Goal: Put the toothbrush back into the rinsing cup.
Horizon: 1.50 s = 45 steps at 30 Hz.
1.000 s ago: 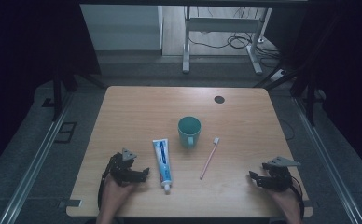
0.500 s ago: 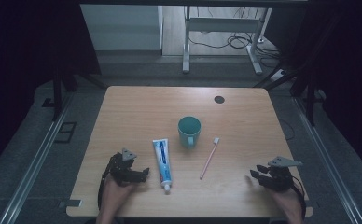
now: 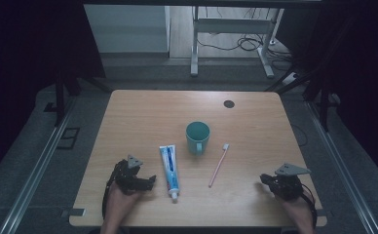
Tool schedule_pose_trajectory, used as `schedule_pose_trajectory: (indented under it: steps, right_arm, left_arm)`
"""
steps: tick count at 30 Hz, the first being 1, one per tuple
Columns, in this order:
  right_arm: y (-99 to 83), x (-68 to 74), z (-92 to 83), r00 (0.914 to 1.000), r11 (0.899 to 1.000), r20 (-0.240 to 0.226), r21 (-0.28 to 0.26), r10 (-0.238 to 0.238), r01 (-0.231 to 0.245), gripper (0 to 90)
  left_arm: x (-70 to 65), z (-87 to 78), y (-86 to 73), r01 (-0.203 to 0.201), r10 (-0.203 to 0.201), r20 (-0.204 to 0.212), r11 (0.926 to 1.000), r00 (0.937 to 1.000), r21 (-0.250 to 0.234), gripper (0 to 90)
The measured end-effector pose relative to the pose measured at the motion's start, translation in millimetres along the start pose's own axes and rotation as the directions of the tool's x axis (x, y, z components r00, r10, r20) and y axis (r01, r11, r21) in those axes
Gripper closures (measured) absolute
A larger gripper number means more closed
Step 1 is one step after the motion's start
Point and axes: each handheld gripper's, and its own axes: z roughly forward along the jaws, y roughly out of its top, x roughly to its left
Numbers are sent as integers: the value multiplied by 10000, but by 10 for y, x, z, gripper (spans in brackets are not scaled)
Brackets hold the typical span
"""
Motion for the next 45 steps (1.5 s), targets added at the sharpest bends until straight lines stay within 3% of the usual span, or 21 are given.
schedule_pose_trajectory:
  steps: [4,22,45]
  right_arm:
    - [34,27,8,9997,10000,-235,-57,-21,19,892]
    - [194,183,156,9930,9997,-1178,-229,-108,81,894]
    - [416,389,390,9820,9987,-1836,-332,-435,381,894]
  left_arm:
    - [0,0,0,0,0,0,10000,10000,-1,0]
    - [0,0,0,0,0,0,10000,10000,-2,0]
    - [-3,2,-1,35,-35,-5,10000,10000,-31,0]
